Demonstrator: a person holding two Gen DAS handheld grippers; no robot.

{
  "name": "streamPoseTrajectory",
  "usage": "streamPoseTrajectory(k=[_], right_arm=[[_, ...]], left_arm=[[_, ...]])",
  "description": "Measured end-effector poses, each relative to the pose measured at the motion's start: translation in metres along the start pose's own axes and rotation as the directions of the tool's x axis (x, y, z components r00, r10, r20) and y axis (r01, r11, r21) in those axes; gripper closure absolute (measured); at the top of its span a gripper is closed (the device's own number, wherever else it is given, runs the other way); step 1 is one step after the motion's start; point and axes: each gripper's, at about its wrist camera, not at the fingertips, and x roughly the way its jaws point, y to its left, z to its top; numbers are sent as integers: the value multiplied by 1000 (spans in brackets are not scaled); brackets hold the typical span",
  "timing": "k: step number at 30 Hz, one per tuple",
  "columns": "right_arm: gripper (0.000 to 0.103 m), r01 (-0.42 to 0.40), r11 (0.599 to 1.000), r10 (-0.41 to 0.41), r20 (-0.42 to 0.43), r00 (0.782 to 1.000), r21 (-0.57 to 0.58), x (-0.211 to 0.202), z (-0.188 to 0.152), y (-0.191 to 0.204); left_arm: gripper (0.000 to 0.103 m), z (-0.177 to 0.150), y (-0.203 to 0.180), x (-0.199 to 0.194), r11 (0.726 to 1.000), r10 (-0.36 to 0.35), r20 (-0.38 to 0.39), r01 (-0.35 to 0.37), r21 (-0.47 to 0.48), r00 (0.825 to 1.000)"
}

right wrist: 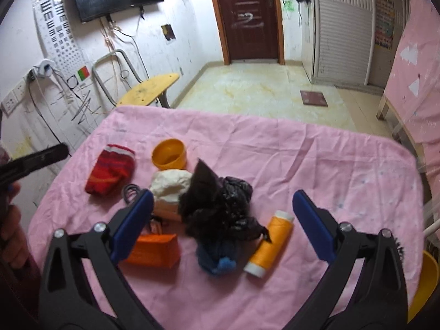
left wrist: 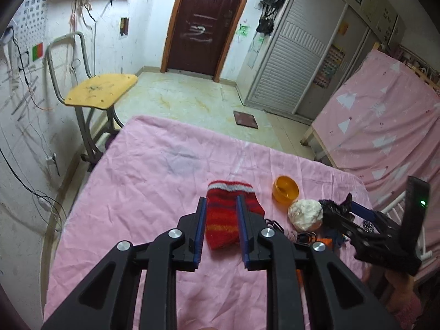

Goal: Collect trash
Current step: 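Grasp the red striped knit hat with the left gripper while the right gripper grasps the black plastic bag, then carry the red hat and black bag to the yellow bin and release both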

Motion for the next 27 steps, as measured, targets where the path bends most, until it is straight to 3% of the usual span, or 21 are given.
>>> streamPoseTrajectory(k=[1, 3, 4, 6, 8, 10, 14, 17, 24, 27], right_arm=[[7, -5, 1000, 5, -6, 1000, 3, 2, -1, -1], [34, -23, 1000, 23, -27, 999, 4, 6, -2, -1], [37, -43, 999, 43, -24, 999, 8, 6, -3, -1], [47, -56, 998, 56, -19, 998, -10, 5, -3, 1], [55, -24, 999, 24, 0, 1000, -49, 2, -5, 6], [63, -3, 998, 4, 23, 1000, -60, -3, -5, 8], [71, 1, 998, 5, 92, 996, -65, -22, -5, 8], [72, -14, 998, 22, 143, 989, -60, -39, -6, 4], [72, -50, 998, 58, 211, 976, -42, -68, -12, -5], [72, -51, 998, 60, 234, 970, -43, -79, -16, -7]], left_arm=[[89, 1, 1, 4, 1000, -12, -12, 12, -1, 1000], [88, -1, 1, 11, 1000, -18, -32, 18, 0, 999], [85, 0, 0, 14, 1000, -27, -46, 27, 6, 999], [72, 0, -4, 22, 999, -35, -68, 36, 11, 997], [39, 1, -7, 29, 999, -33, -81, 34, 16, 996], [28, 4, -10, 38, 1000, -25, -93, 26, 8, 995], [27, 5, -14, 53, 1000, 20, -117, -18, 16, 993], [27, 4, -14, 62, 997, 74, -131, -71, 26, 989], [29, 2, -27, 78, 991, 126, -155, -116, 73, 980], [48, 3, -33, 86, 987, 144, -179, -128, 96, 973]])
